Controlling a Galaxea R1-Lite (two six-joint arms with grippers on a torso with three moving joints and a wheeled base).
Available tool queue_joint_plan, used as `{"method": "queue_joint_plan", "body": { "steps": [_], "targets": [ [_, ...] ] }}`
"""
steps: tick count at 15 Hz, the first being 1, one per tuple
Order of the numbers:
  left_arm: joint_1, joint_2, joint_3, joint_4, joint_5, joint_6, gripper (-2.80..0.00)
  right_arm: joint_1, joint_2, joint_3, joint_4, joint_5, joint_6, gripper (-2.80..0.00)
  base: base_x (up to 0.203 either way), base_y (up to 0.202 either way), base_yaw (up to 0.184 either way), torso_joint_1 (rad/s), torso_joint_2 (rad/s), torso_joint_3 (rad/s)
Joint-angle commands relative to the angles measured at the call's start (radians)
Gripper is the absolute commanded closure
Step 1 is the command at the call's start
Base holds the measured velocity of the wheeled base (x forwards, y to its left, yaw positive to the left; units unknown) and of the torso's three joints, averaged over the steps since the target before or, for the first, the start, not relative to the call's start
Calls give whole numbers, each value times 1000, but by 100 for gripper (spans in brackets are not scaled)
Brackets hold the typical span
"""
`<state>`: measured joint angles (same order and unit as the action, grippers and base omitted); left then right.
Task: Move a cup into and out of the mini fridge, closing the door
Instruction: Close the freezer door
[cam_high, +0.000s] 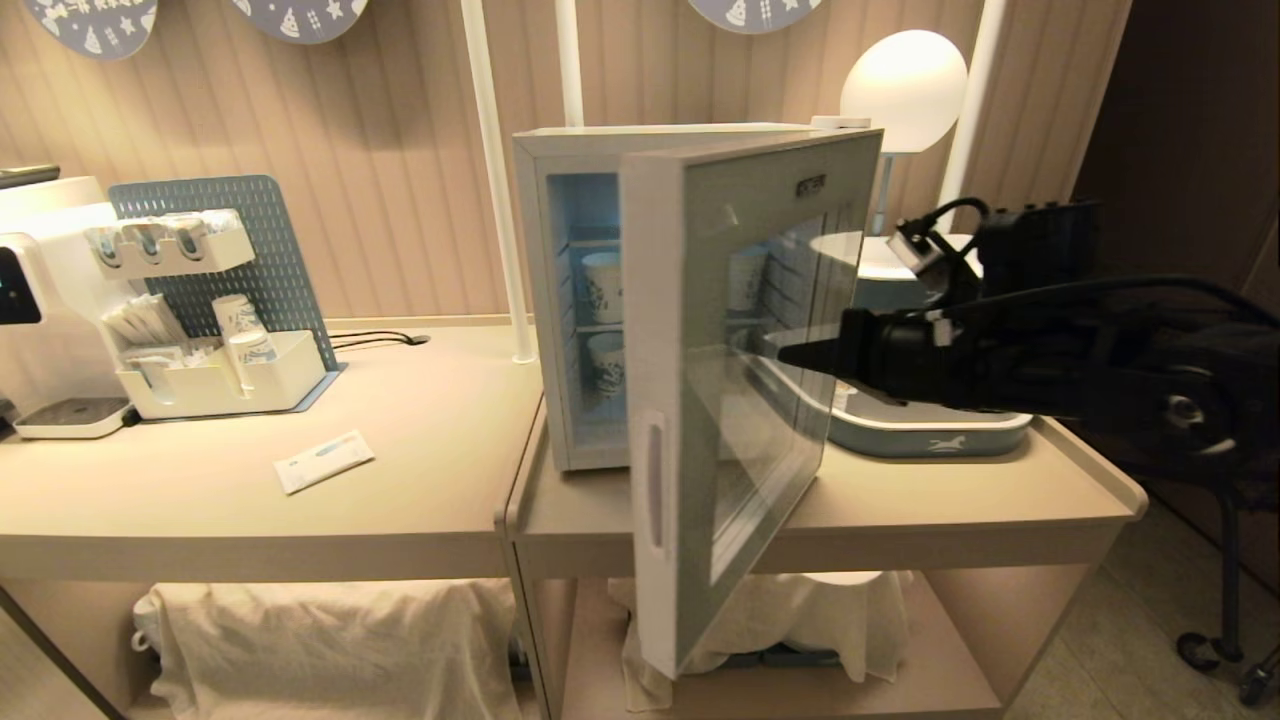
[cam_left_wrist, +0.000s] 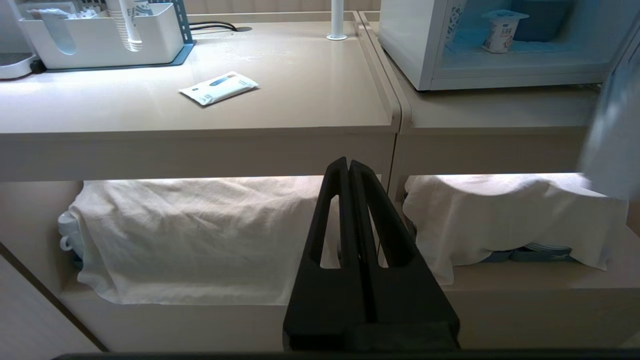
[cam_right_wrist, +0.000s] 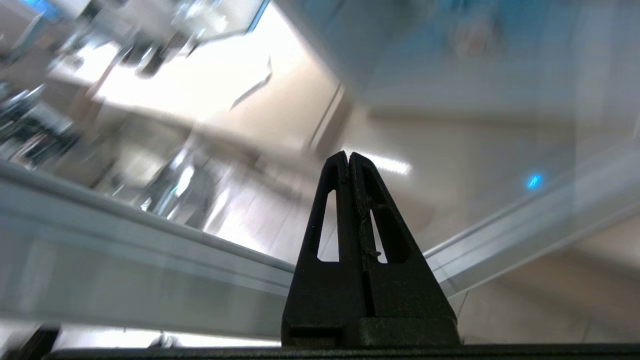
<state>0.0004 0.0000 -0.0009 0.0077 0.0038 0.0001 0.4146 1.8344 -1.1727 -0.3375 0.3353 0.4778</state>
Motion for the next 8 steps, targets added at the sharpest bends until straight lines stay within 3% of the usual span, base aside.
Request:
{"method": "queue_joint_plan", "body": {
  "steps": [1,8],
  "targets": [
    [1,0,1,0,1,0,0,85,143,-135,-4,-168,3,0,0,0,0,0,0,0],
    [0,0,1,0,2,-2,0,202,548,-734,138,-547,-49,0,0,0,0,0,0,0]
  ]
}}
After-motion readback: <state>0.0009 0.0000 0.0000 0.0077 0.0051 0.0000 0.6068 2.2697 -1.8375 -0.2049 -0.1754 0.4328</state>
